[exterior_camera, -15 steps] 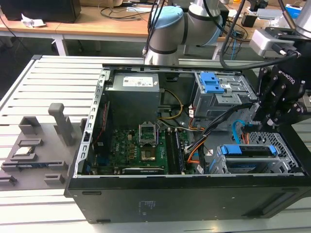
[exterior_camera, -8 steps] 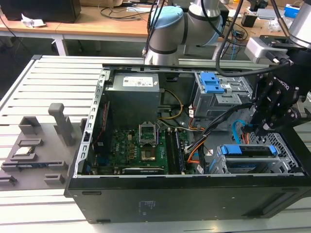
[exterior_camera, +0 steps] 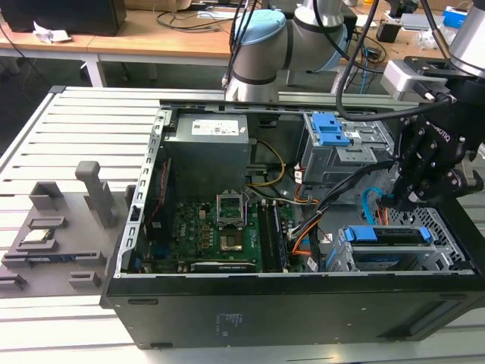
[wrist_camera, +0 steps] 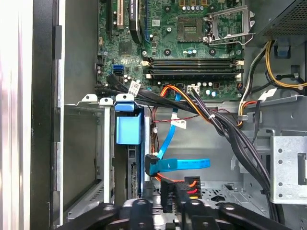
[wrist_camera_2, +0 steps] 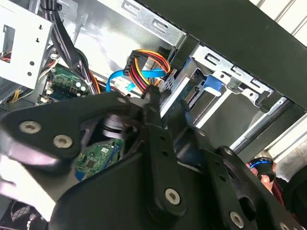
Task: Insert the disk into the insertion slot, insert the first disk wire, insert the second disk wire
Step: 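Insert the first disk wire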
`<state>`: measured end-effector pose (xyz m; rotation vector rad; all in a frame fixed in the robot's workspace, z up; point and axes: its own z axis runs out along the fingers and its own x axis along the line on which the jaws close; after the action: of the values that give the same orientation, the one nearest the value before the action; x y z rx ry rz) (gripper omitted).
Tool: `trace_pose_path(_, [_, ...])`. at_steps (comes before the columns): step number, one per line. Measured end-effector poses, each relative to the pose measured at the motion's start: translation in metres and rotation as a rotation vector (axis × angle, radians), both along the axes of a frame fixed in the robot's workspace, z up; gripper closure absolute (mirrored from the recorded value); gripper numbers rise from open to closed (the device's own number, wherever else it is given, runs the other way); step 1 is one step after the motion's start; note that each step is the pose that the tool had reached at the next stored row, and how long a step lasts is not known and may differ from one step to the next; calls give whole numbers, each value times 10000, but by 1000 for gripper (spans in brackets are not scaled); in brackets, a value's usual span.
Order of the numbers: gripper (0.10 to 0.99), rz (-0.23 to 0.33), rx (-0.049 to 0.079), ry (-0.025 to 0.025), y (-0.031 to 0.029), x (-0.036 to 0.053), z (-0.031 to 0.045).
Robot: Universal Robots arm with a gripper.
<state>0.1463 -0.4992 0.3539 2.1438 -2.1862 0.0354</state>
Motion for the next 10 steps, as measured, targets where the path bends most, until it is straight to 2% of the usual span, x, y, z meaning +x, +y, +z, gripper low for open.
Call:
trace_pose_path(3, [918,0,0,0,0,0,0])
trace_pose_path(8, [918,0,-2,0,-7,0,-1])
trace_pose_path(9, [918,-1,-2,0,-22,0,-1])
trace_pose_path(10, [918,0,-1,0,-64,0,-1])
